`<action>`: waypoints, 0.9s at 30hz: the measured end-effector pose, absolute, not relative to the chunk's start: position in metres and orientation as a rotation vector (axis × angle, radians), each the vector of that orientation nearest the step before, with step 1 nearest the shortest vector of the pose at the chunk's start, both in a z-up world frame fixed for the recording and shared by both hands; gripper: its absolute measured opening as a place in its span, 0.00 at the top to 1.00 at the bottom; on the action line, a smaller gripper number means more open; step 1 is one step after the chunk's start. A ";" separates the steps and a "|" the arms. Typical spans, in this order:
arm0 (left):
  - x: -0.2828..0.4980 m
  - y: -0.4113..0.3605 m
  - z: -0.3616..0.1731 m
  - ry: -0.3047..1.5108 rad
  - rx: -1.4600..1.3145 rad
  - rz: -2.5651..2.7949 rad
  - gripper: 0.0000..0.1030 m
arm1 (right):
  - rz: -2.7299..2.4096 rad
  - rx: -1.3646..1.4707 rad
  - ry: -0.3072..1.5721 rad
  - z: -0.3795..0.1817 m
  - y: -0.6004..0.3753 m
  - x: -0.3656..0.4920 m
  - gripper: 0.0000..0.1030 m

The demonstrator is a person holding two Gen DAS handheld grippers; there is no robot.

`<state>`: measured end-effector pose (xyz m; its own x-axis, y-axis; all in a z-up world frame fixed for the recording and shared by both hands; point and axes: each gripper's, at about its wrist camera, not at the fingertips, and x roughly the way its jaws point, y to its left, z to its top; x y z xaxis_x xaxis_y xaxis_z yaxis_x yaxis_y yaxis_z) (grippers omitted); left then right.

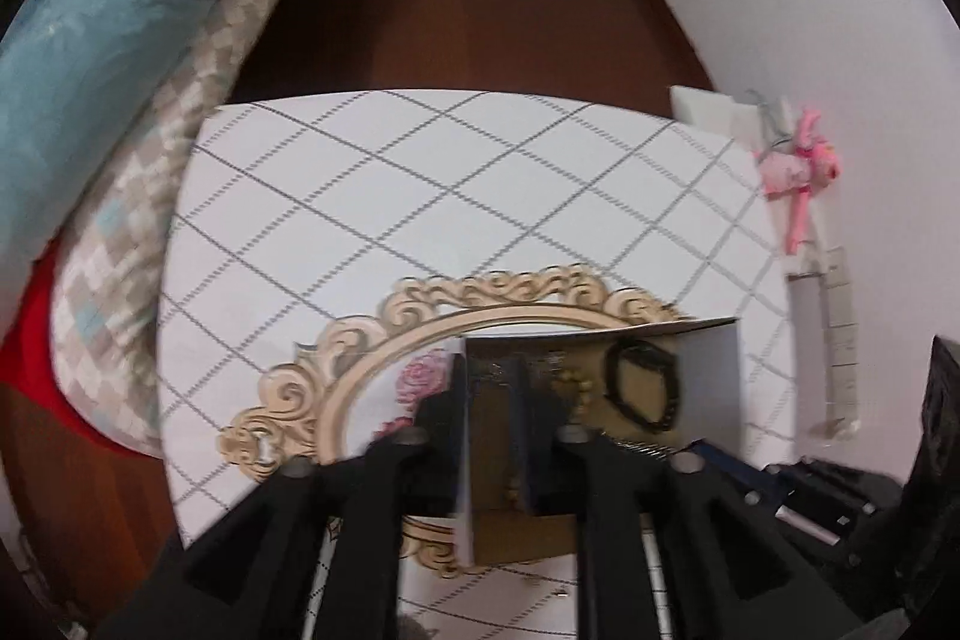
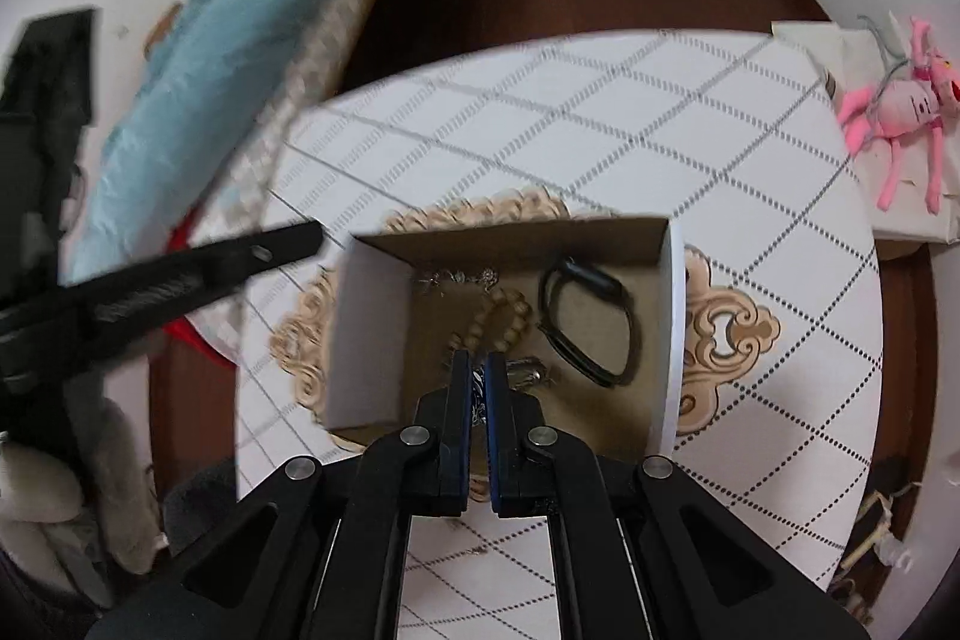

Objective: Organize jewelry
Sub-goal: 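Open the right tool inside the box while the left tool releases its chain, then lift both tools out and move toward the small ring and earrings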

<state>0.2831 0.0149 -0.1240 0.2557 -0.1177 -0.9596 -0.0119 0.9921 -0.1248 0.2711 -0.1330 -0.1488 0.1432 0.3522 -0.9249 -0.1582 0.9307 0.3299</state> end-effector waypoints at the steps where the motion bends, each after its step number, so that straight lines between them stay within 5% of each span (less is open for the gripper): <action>1: 0.282 0.016 -0.124 1.302 -0.103 -0.063 0.58 | 0.346 0.137 1.399 -0.154 -0.133 0.272 0.96; 2: 0.279 0.017 -0.123 1.289 -0.083 -0.042 0.40 | 0.325 0.116 1.402 -0.155 -0.134 0.271 0.95; 3: 0.276 0.018 -0.123 1.273 -0.062 -0.019 0.35 | 0.300 0.083 1.396 -0.156 -0.135 0.271 0.95; 8: 0.263 0.020 -0.123 1.233 -0.029 0.015 0.30 | 0.204 0.009 1.335 -0.149 -0.150 0.266 0.92; 10: 0.256 0.021 -0.125 1.214 -0.026 0.033 0.19 | 0.168 -0.022 1.320 -0.148 -0.156 0.263 0.74; 12: 0.246 0.020 -0.128 1.197 -0.016 0.046 0.07 | 0.141 -0.041 1.302 -0.150 -0.159 0.259 0.44; 16: 0.228 0.019 -0.140 1.195 -0.036 0.054 0.00 | 0.099 -0.060 1.280 -0.154 -0.165 0.250 0.28; 18: 0.220 0.019 -0.146 1.192 -0.036 0.069 0.00 | 0.082 -0.071 1.269 -0.155 -0.165 0.245 0.04; 27: 0.202 0.011 -0.148 1.160 -0.026 0.074 0.00 | 0.028 -0.101 1.230 -0.158 -0.169 0.229 0.00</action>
<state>0.2024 0.0105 -0.1480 0.3973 0.0447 -0.9166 -0.0721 0.9972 0.0174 0.2287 -0.1691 -0.1579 0.3347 -0.0326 -0.9418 -0.0761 0.9952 -0.0615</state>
